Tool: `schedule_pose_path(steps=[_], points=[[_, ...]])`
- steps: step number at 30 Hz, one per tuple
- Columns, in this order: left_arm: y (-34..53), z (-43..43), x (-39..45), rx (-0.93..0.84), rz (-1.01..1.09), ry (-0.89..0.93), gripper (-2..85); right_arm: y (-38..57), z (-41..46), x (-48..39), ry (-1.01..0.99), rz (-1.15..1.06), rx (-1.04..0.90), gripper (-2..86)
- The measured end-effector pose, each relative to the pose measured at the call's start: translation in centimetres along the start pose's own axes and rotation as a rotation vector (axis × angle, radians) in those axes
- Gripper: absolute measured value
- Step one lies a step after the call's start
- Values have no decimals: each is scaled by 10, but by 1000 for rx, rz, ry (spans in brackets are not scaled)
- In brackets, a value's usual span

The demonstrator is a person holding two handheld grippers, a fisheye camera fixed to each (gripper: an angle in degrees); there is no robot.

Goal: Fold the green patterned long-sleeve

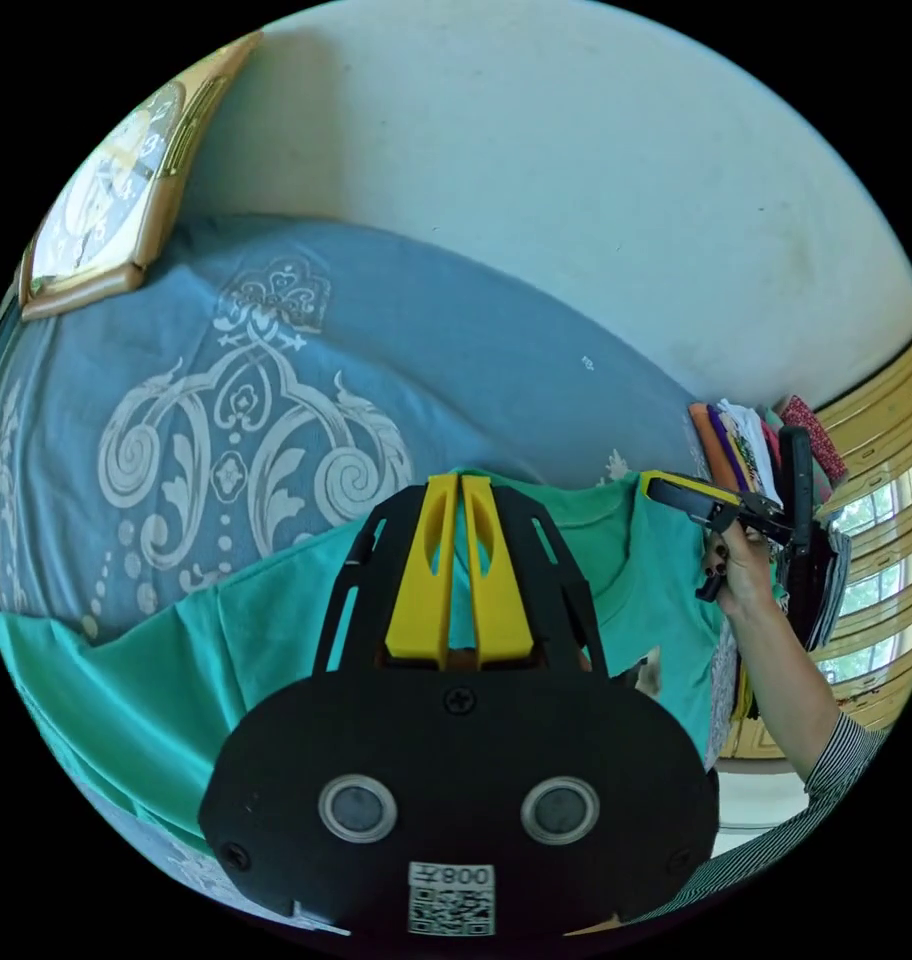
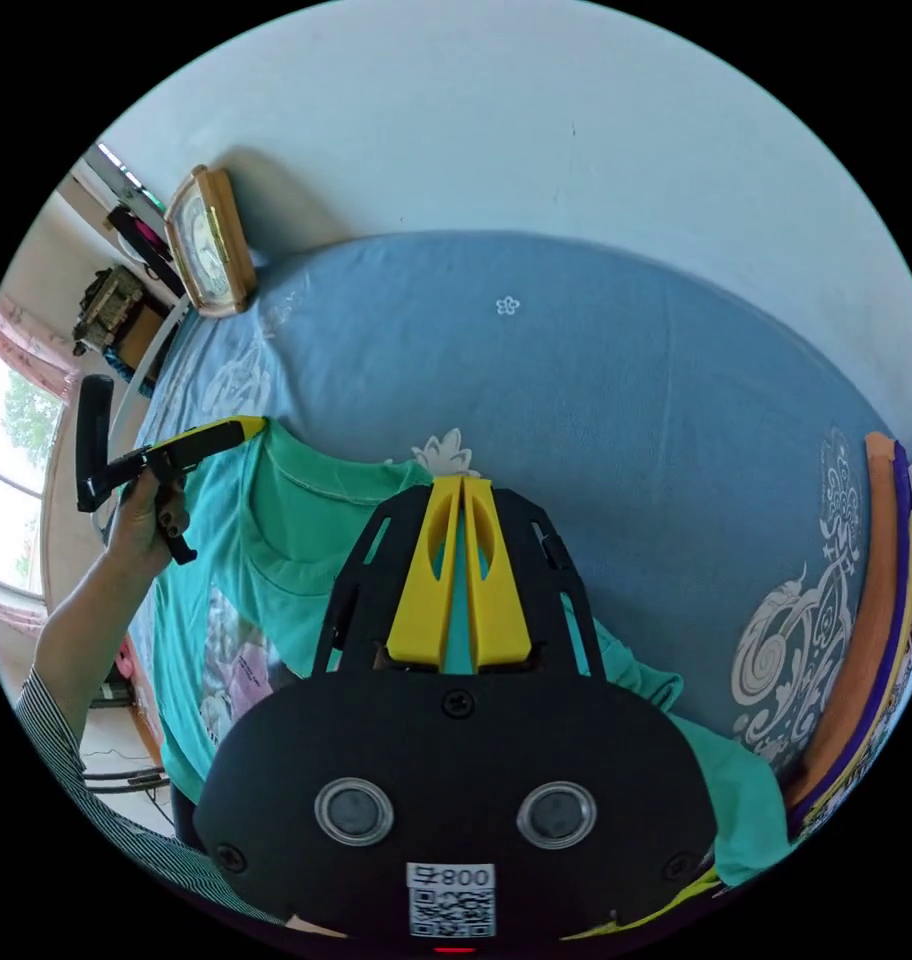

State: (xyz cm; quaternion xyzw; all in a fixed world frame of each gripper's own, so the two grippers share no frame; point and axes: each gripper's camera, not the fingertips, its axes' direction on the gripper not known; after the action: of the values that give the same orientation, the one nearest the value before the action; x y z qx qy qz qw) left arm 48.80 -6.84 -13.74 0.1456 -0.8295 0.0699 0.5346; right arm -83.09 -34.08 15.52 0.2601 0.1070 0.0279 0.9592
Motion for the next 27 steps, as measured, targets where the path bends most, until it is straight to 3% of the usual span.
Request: schedule_pose_path(steps=[7,11,14,19,23,27], points=[[-6,-81,23,199,51,97,17,49,-58,-6,-75,-46,201,1],[-9,-96,36,141,85,94,12,73,-38,-22,-39,-90,148,0],[-18,-91,46,3,88,-22,6,69,-1,-29,20,-94,32,0],[-36,-126,63,21,90,-7,3,87,-7,-36,83,-111,84,-1],[-44,-157,82,20,53,-34,5,105,-29,-19,46,-62,44,0],[-40,-200,122,57,150,81,12,188,-104,4,13,-72,165,1]])
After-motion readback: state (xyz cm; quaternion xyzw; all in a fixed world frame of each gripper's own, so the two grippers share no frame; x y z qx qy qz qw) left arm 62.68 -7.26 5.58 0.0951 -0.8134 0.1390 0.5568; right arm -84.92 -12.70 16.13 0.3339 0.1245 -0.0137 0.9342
